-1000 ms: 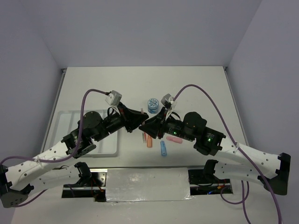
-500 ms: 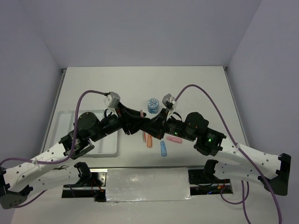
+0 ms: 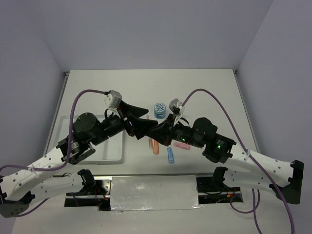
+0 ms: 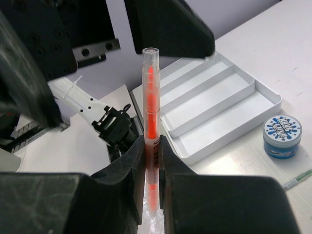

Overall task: Sort the stationery into containers
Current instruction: Close the pen cap on the pen.

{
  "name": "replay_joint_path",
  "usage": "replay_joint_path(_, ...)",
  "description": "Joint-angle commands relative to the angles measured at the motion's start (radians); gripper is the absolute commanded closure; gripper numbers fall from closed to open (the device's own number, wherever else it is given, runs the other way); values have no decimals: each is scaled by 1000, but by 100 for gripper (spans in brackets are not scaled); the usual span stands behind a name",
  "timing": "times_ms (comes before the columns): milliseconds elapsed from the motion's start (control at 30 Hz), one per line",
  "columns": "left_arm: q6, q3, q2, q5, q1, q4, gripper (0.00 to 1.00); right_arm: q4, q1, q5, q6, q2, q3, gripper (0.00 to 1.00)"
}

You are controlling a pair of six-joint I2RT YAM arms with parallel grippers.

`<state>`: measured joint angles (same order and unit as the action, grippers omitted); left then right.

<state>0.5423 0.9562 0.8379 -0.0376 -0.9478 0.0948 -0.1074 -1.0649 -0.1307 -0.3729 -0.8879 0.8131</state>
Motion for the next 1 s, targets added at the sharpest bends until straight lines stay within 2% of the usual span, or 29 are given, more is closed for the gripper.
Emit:
replay_joint_path(0,-50,59,-5,33,-3,0,13,-11,-4,5,8,10,31,100)
replay_joint_path(233,-45,41,1,33,-3,8,42,-8,-4,2,6,14,31,100)
replay_joint_path(300,-42,35,6,31,-5,8,45,-6,-4,-1,5,12,32,100)
replay_joint_path(367,-36,24,12,31,-3,14,51,-6,-3,-3,5,15,32,100)
replay_joint_path(433,-30,18,13,33,-3,17,62,-3,-4,3,6,18,34,100)
replay_joint_path(500,-24,7,13,27,-5,23,67,3,-4,5,8,20,38,100)
replay_joint_path(600,-18,-5,12,21,-3,28,68,11,-4,5,12,10,52,100)
replay_joint_path(700,-13,-8,12,19,-3,17,88,9,-3,9,12,6,61,100)
replay_joint_path(733,-10,-5,13,21,-3,13,100,8,-4,11,14,3,66,100)
replay_joint_path(967,8,-19,18,2,-5,-1,100,14,-3,42,64,-45,168,100)
